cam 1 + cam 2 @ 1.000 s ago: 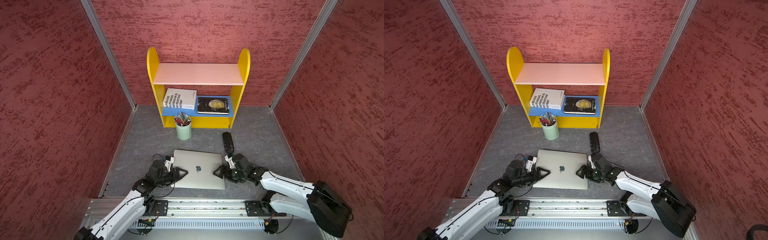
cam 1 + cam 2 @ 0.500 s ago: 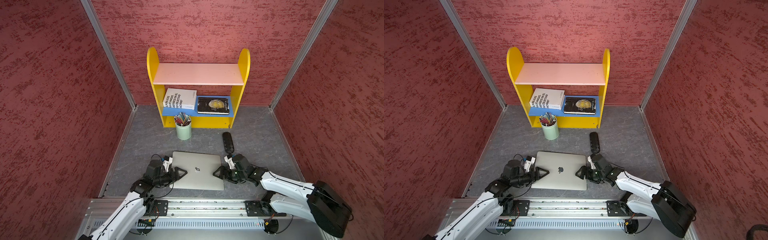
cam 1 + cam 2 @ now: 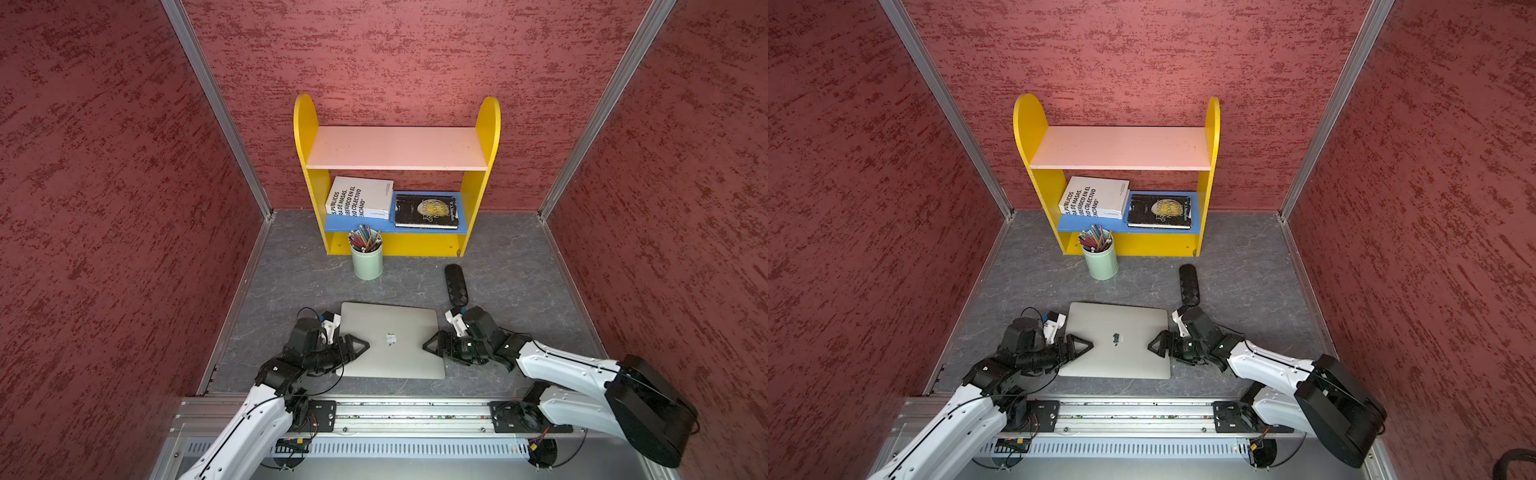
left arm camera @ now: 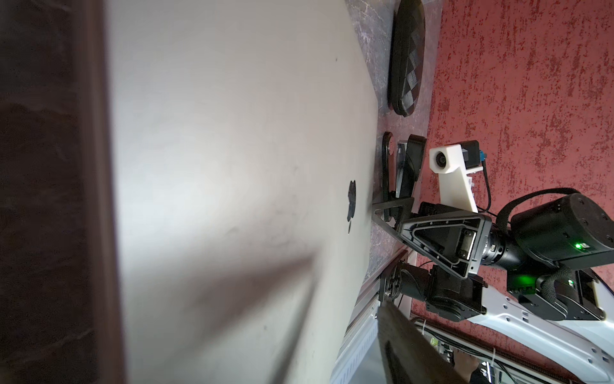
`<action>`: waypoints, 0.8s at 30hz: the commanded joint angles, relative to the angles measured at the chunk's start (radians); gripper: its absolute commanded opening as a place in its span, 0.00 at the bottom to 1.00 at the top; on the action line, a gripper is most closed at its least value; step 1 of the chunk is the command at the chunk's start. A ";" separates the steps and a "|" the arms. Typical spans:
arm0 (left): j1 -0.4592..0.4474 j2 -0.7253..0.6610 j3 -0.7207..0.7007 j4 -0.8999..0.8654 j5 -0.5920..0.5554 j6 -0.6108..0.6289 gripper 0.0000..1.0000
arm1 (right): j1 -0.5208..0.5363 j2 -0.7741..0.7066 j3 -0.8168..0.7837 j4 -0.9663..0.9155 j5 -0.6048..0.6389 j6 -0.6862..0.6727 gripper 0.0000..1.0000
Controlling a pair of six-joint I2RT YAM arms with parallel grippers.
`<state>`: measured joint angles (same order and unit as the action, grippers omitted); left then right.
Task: Close the laptop lid and set it aside
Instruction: Pick up the laptop from the center of the board.
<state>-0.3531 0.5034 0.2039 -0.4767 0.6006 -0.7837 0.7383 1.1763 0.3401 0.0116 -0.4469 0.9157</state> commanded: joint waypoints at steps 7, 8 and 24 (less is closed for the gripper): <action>0.006 -0.029 0.077 -0.031 -0.024 0.020 0.62 | -0.008 0.038 0.009 -0.037 0.004 -0.023 0.91; 0.006 -0.030 0.080 -0.033 -0.024 0.018 0.60 | -0.008 0.041 0.010 -0.036 0.003 -0.024 0.91; 0.006 -0.070 0.095 -0.026 0.017 -0.006 0.30 | -0.010 0.046 0.010 -0.032 -0.003 -0.024 0.91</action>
<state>-0.3473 0.4473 0.2634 -0.5610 0.5758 -0.7883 0.7292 1.2079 0.3618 0.0139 -0.4515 0.9051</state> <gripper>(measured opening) 0.312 0.909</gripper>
